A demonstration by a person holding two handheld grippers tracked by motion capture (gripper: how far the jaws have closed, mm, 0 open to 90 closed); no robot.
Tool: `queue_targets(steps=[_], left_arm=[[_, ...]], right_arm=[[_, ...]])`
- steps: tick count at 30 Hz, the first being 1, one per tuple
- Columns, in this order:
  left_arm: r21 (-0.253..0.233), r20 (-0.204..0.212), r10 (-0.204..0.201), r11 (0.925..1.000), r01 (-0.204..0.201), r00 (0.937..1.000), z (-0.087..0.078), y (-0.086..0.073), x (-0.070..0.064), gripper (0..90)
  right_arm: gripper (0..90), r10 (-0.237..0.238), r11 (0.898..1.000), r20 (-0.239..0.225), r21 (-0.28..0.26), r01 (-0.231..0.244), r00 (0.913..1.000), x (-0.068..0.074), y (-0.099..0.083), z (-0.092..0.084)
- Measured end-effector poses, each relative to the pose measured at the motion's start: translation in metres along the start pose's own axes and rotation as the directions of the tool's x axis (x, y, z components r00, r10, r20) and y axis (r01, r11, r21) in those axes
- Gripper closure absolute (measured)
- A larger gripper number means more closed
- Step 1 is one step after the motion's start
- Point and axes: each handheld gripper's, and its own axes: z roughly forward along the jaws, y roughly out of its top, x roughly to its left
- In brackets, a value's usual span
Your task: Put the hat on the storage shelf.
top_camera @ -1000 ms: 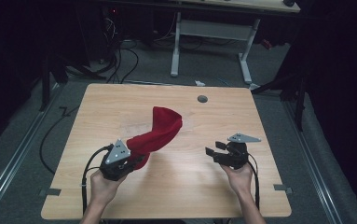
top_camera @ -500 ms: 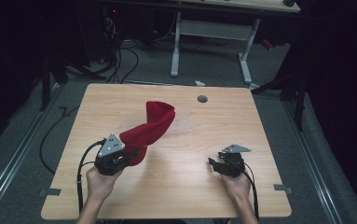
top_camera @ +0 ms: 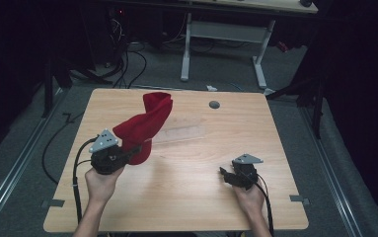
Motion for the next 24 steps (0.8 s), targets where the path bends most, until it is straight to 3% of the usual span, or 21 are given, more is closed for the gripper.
queue_targets(steps=[4,7,10,13,19,24], left_arm=[[-0.017,-0.01,-0.007,0.9998,0.007,0.9999,0.001,0.008,0.003,85.1],[-0.049,-0.021,-0.05,0.9976,0.049,0.9985,0.003,0.019,0.011,85.1],[-0.068,-0.038,-0.064,0.9958,0.061,0.9972,0.006,0.025,0.016,85.1],[-0.077,-0.049,-0.062,0.9953,0.058,0.9968,0.008,0.027,0.018,85.1],[-0.095,-0.11,-0.031,0.9953,0.02,0.9935,0.022,0.03,0.031,85.1],[-0.106,-0.141,-0.043,0.9939,0.028,0.9891,0.03,0.031,0.043,85.2]], right_arm=[[40.2,-0.001,1.0,-0.001,0.0,0.001,1.0,0.0,0.0,0.0],[39.9,-0.001,1.0,-0.002,0.001,0.001,1.0,0.0,0.0,0.0],[39.6,-0.001,1.0,-0.003,0.001,0.001,1.0,0.0,0.0,0.0],[39.6,-0.001,1.0,-0.003,0.001,0.001,1.0,0.0,0.0,0.0],[39.4,-0.001,1.0,-0.003,0.001,0.001,1.0,0.0,0.0,0.0],[38.9,0.0,1.0,-0.003,0.002,0.0,1.0,0.0,0.0,0.0]])
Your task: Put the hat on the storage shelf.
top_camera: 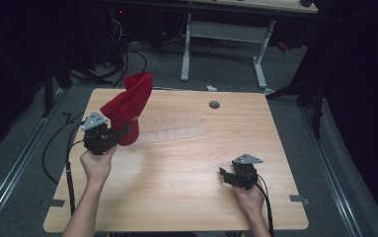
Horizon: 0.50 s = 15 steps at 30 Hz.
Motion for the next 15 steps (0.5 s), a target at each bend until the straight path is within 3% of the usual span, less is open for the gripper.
queue_targets(steps=[15], left_arm=[[-0.018,-0.063,0.047,0.9987,-0.048,0.9969,0.022,-0.004,0.015,85.1]], right_arm=[[38.4,0.003,1.0,0.0,0.002,-0.003,1.0,0.0,0.0,0.0]])
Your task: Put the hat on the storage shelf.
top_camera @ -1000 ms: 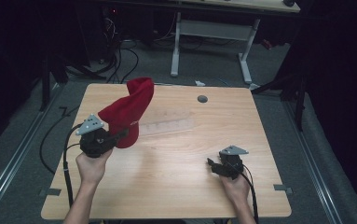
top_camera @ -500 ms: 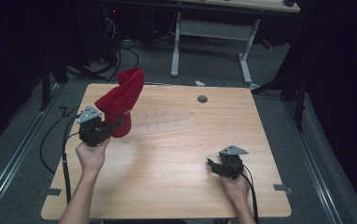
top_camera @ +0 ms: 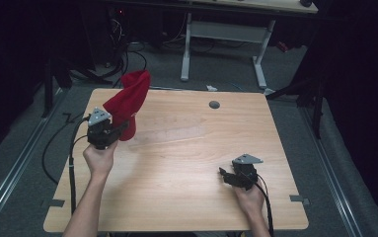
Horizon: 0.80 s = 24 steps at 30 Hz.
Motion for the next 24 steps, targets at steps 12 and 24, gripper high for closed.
queue_targets(steps=[12,24], left_arm=[[0.001,-0.032,0.004,1.0,-0.004,0.9995,0.011,-0.008,0.006,85.1],[0.02,-0.042,-0.042,0.9989,0.042,0.9982,0.011,-0.019,0.018,84.2]], right_arm=[[37.7,-0.001,1.0,0.0,0.0,0.001,1.0,0.0,0.0,0.0],[37.4,-0.001,1.0,0.0,0.001,0.001,1.0,0.0,0.0,0.0]])
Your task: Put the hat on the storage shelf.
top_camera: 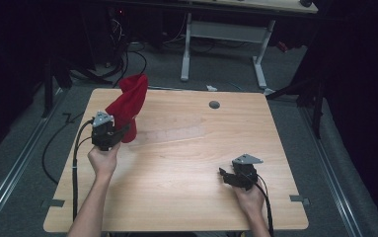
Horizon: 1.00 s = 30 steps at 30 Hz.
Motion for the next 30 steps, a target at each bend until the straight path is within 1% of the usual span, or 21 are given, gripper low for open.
queue_targets(steps=[2,4,5,7,8,9,10,13,15,16,17,18,19,21,24,27,29,30], left_arm=[[0.01,-0.008,-0.01,0.9999,0.01,0.9999,0.0,-0.002,0.003,84.2],[0.018,-0.014,-0.012,0.9998,0.013,0.9998,0.0,-0.006,0.005,84.0],[0.019,-0.013,-0.019,0.9996,0.019,0.9997,0.0,-0.007,0.006,84.0],[0.027,-0.014,-0.021,0.9994,0.021,0.9997,-0.001,-0.008,0.007,84.0],[0.024,-0.015,-0.021,0.9995,0.021,0.9997,-0.002,-0.01,0.008,83.9],[0.024,-0.015,-0.021,0.9995,0.021,0.9997,-0.002,-0.01,0.008,83.5],[0.023,-0.016,-0.029,0.9993,0.03,0.9994,-0.002,-0.01,0.009,82.6],[0.032,-0.018,-0.025,0.9992,0.025,0.9995,-0.004,-0.011,0.009,79.5],[0.041,-0.02,-0.02,0.9989,0.021,0.9996,-0.005,-0.011,0.01,75.7],[0.047,-0.02,-0.011,0.9988,0.012,0.9997,-0.007,-0.011,0.01,72.0],[0.047,-0.02,-0.011,0.9988,0.012,0.9997,-0.007,-0.011,0.01,68.2],[0.048,-0.022,-0.002,0.9989,0.003,0.9997,-0.008,-0.012,0.01,68.2],[0.047,-0.023,0.01,0.9988,-0.009,0.9997,-0.01,-0.012,0.009,60.8],[0.041,-0.023,0.019,0.999,-0.018,0.9996,-0.014,-0.013,0.009,56.4],[0.045,-0.026,0.029,0.9986,-0.028,0.9992,-0.016,-0.014,0.008,51.1],[0.048,-0.026,0.038,0.9982,-0.037,0.999,-0.018,-0.014,0.007,48.3],[0.046,-0.02,0.051,0.9977,-0.05,0.9985,-0.021,-0.014,0.004,46.8],[0.046,-0.018,0.05,0.9977,-0.049,0.9986,-0.022,-0.014,0.003,46.0]], right_arm=[[37.4,0.0,1.0,0.0,0.0,0.0,1.0,0.0,0.0,0.0],[37.4,-0.002,1.0,0.0,-0.001,0.002,1.0,0.0,0.0,0.0],[37.4,-0.003,1.0,0.001,-0.001,0.003,1.0,0.0,0.0,0.0],[37.4,-0.002,1.0,0.0,-0.001,0.002,1.0,0.0,0.0,0.0],[37.4,-0.001,1.0,0.001,-0.001,0.001,1.0,0.0,0.0,0.0],[37.4,-0.001,1.0,0.001,-0.001,0.001,1.0,0.0,0.0,0.0],[37.3,-0.001,1.0,0.001,-0.001,0.001,1.0,0.0,0.0,0.0],[37.3,-0.003,1.0,0.0,-0.001,0.003,1.0,0.0,0.0,0.0],[37.3,-0.001,1.0,0.0,-0.001,0.001,1.0,0.0,0.0,0.0],[37.3,-0.001,1.0,0.001,-0.001,0.001,1.0,0.0,0.0,0.0],[37.3,-0.001,1.0,0.001,-0.001,0.001,1.0,0.0,0.0,0.0],[37.3,-0.001,1.0,0.001,-0.001,0.001,1.0,0.0,0.0,0.0],[37.3,-0.001,1.0,0.001,-0.001,0.001,1.0,0.0,0.0,0.0],[37.3,-0.001,1.0,0.0,-0.001,0.001,1.0,0.0,0.0,0.0],[37.2,-0.002,1.0,0.0,0.0,0.002,1.0,0.0,0.0,0.0],[37.2,-0.003,1.0,0.001,-0.001,0.003,1.0,0.0,0.0,0.0],[37.2,-0.003,1.0,0.0,-0.001,0.003,1.0,0.0,0.0,0.0],[37.2,-0.003,1.0,0.0,-0.001,0.003,1.0,0.0,0.0,0.0]])
